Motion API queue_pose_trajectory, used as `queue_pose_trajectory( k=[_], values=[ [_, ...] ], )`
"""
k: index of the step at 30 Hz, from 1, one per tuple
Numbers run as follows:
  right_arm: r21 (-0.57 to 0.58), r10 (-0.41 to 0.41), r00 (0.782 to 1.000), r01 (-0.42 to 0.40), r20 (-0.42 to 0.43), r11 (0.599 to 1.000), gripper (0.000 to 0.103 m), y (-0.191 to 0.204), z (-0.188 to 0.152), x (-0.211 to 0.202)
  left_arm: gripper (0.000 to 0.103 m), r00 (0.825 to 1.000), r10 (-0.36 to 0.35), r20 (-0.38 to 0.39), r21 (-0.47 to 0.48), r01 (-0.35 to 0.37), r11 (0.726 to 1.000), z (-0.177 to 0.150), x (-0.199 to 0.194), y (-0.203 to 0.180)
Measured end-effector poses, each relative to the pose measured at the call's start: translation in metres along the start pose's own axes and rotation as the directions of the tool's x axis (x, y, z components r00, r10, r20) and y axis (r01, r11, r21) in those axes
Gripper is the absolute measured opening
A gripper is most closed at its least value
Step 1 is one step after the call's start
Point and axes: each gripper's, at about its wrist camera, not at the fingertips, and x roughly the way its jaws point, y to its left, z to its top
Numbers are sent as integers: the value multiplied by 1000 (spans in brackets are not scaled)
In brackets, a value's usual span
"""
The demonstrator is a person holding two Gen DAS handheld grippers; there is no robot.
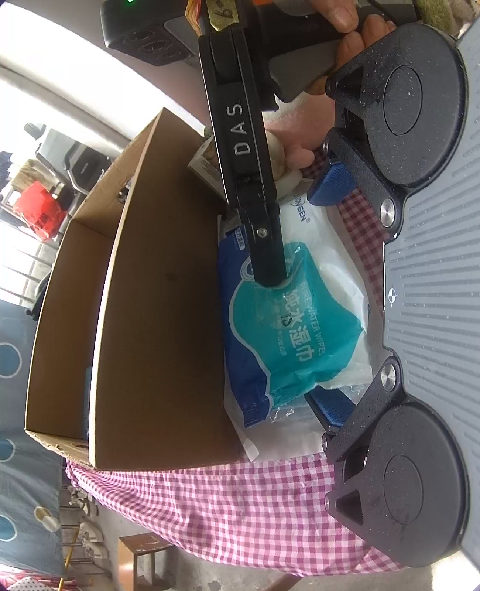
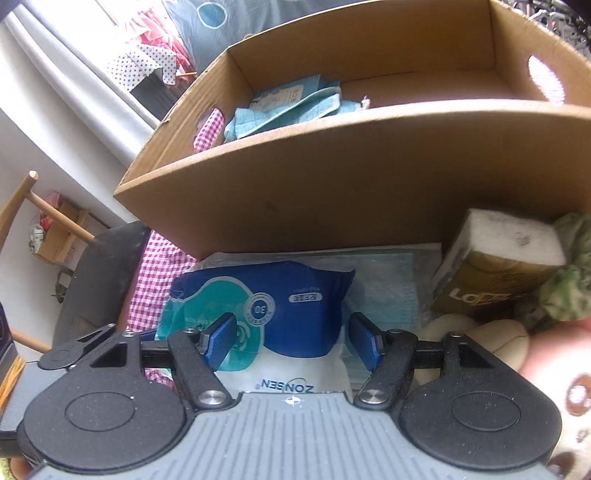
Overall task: Organize soft objects
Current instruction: 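Move the right gripper down to the blue wet-wipes pack, then close the right gripper on the edge of the wet-wipes pack, then lift the wet-wipes pack and carry it into the cardboard box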
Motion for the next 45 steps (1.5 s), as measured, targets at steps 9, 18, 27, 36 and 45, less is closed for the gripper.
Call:
queue_pose_trajectory(
  k=[9,18,27,36,45],
  values=[
    [-13,4,1000,-3,10,1000,64,8,-1,-1,103,1000,3,1,22,-3,1000,2,1,-10],
    [-24,3,999,-2,32,1000,63,15,0,-8,103,1000,4,-4,22,-4,1000,3,0,-18],
    [-26,5,999,-4,42,1000,63,20,-1,-14,103,1000,2,26,18,-3,1000,4,-10,-17],
    [-39,4,998,-2,66,999,63,27,-3,-24,103,999,5,54,24,-6,1000,4,-21,-22],
    [-56,21,996,-16,91,998,63,36,-8,-37,103,996,25,87,41,-28,999,1,-39,-29]
  ],
)
